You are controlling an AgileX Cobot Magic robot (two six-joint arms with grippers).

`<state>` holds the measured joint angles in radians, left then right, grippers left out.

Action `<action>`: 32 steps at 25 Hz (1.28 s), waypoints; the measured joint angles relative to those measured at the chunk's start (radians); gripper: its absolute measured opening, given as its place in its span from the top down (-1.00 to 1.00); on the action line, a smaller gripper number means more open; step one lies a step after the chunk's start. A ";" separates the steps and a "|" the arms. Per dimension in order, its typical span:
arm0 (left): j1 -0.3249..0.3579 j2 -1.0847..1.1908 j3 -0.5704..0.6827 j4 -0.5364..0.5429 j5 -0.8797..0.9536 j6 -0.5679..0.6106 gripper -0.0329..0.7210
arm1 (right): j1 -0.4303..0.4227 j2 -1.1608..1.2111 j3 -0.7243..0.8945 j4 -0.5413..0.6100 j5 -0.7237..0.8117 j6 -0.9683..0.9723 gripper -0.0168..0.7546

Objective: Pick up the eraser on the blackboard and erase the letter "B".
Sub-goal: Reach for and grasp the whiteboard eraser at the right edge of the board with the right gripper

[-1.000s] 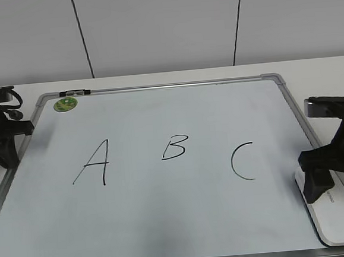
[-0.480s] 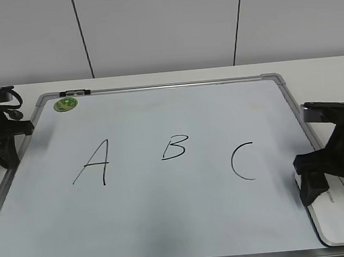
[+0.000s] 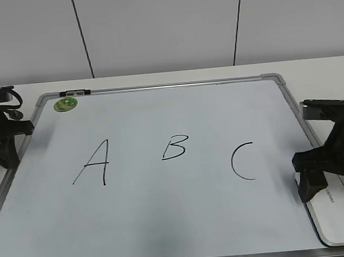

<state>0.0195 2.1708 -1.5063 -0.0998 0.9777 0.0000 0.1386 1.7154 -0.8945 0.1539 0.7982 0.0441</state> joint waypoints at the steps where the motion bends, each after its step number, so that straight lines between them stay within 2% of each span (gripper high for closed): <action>1: 0.000 0.000 0.000 0.000 0.000 0.000 0.83 | 0.000 0.000 0.000 0.000 0.000 0.000 -0.64; 10: 0.002 0.000 0.000 -0.004 0.000 0.000 0.83 | 0.057 0.000 0.000 -0.116 -0.002 0.078 -0.62; 32: 0.002 0.000 0.000 -0.006 0.000 0.005 0.83 | 0.057 0.038 -0.002 -0.106 -0.002 0.108 -0.56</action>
<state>0.0217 2.1708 -1.5063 -0.1061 0.9777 0.0052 0.1953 1.7536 -0.8961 0.0481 0.7963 0.1524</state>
